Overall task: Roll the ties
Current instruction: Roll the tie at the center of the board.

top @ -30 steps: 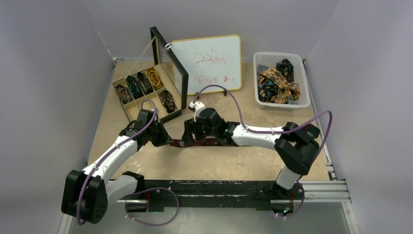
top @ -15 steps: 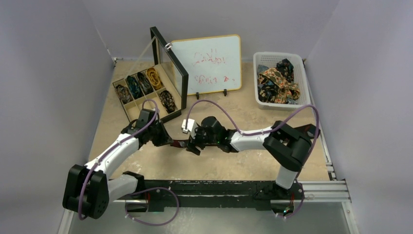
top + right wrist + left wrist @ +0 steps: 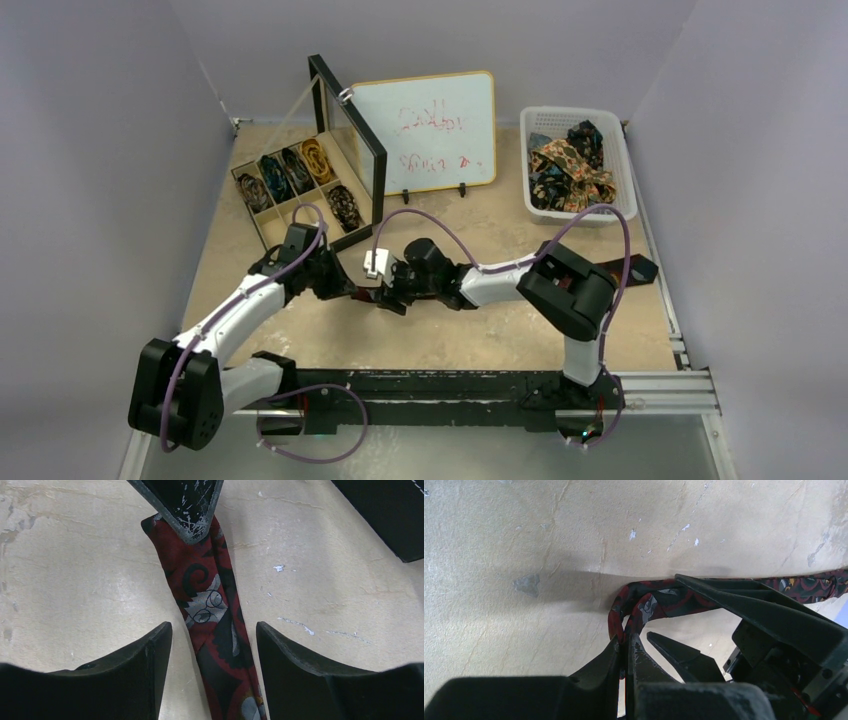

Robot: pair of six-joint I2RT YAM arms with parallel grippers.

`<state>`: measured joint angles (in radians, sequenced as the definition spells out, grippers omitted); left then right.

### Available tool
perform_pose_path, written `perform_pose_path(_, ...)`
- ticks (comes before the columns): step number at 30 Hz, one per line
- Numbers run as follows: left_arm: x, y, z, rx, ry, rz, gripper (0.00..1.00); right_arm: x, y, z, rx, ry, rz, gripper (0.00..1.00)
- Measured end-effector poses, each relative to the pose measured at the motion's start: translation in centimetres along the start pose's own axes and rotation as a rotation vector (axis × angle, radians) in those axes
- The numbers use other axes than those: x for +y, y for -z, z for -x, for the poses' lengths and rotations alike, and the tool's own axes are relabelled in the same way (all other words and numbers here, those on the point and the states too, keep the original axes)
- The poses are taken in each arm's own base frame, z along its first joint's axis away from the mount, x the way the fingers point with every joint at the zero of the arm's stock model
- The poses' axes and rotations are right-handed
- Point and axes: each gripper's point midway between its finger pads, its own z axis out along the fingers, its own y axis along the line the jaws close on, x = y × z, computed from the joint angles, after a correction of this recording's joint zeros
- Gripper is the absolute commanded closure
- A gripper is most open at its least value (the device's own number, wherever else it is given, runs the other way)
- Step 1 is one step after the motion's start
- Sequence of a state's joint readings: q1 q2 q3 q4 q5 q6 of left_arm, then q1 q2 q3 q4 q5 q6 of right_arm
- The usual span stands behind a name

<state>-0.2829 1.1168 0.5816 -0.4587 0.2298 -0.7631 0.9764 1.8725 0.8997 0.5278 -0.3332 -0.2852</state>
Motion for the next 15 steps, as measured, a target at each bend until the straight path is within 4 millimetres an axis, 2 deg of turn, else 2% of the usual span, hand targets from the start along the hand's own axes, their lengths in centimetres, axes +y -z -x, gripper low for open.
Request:
perform_pose_path(4, -0.1, 0.0, 0.0, -0.002, -0.002, -0.005, 1.0, -0.1, -0.7, -0.4, 0.012, 0.0, 0.006, 0.46)
perform_pose_path(10, -0.1, 0.0, -0.1, 0.001, -0.001, -0.006, 1.0, 0.2, -1.1, -0.7, 0.013, -0.003, 0.025, 0.65)
perform_pose_path(12, 0.0, 0.0, -0.1, 0.002, -0.001, -0.005, 1.0, 0.5, -1.2, -0.7, 0.013, -0.002, 0.034, 0.68)
perform_pose_path(15, 0.0, 0.1, -0.1, 0.0, -0.001, -0.007, 1.0, 1.0, -1.3, -0.6, 0.012, -0.004, 0.045, 0.68)
